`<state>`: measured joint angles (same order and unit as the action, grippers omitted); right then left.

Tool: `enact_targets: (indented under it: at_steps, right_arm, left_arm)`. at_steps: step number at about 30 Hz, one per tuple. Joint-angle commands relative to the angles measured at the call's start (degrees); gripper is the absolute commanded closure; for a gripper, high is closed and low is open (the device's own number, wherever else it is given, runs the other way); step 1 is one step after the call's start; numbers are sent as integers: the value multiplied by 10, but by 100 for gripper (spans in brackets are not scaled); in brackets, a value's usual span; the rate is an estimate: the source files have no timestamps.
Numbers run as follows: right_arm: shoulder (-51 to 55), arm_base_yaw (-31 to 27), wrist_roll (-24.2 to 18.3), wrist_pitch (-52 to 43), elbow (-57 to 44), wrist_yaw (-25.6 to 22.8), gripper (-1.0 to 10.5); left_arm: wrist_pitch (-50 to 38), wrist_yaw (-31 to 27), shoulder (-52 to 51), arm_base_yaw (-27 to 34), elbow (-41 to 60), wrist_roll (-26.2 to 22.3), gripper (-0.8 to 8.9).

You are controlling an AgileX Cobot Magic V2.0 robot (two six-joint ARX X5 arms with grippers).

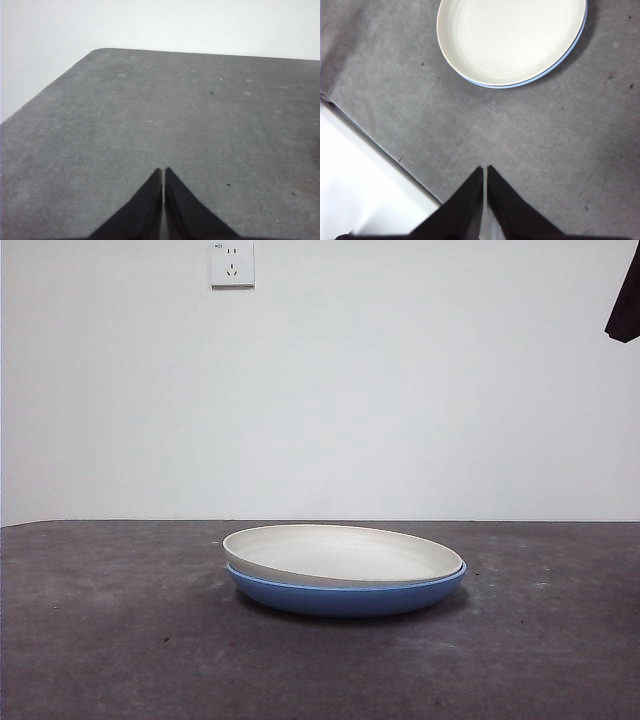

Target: Pick up the white plate, put it on the blue plate, put it on desk

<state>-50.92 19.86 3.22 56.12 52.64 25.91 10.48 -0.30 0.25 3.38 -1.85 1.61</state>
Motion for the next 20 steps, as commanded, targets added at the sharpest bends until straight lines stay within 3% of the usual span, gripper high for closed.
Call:
enact_targets:
  at_steps: [1, 11, 14, 20]
  right_arm:
    - [-3, 3, -5, -5, 10, 2, 939]
    - [2, -4, -5, -4, 10, -1, 939]
    - [22, -29, -38, -7, 9, 0, 939]
    - [133, -121, -48, -169, -53, -4, 939]
  left_arm:
    - [4, -2, -1, 1, 12, 4, 805]
    - [4, -2, -1, 1, 12, 4, 805]
    - [4, -2, -1, 1, 12, 4, 805]
    - [4, -2, -1, 1, 12, 4, 805]
